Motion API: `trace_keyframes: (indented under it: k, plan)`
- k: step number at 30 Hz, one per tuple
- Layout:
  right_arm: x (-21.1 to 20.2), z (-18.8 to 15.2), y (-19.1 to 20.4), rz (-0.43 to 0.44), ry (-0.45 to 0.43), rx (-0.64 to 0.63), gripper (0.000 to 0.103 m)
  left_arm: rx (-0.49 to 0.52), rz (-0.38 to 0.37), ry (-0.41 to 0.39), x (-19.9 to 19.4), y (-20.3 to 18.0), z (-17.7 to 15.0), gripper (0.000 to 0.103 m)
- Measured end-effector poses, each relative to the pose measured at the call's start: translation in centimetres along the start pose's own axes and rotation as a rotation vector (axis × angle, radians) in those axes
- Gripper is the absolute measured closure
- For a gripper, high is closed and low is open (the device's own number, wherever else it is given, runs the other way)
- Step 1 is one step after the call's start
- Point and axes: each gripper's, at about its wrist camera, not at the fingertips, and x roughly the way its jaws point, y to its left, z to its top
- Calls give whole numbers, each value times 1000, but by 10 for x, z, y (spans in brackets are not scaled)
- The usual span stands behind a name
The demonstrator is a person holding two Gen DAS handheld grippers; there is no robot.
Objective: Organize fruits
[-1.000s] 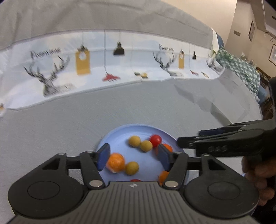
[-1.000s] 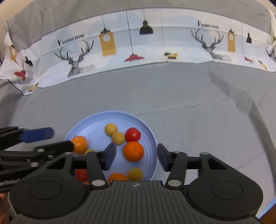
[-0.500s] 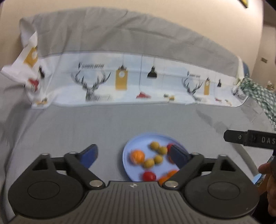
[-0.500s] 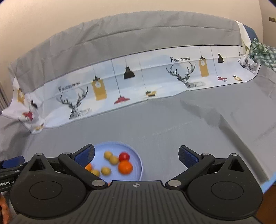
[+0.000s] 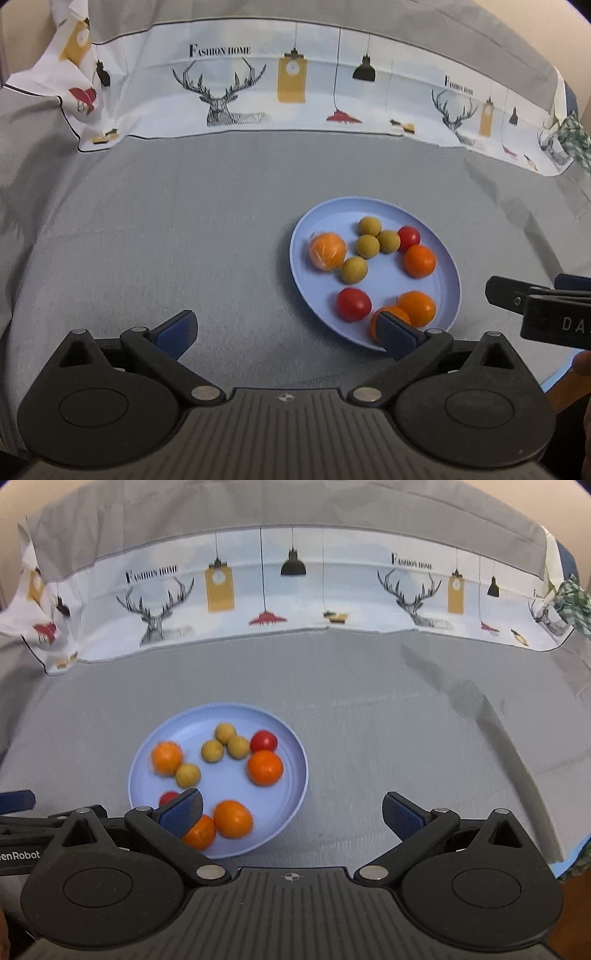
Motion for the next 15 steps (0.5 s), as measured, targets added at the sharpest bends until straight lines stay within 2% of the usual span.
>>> trace_keyframes:
  k: [15]
  plan:
    - [8, -1, 7, 9, 21, -15, 1, -7, -11, 26, 4, 0, 1, 1]
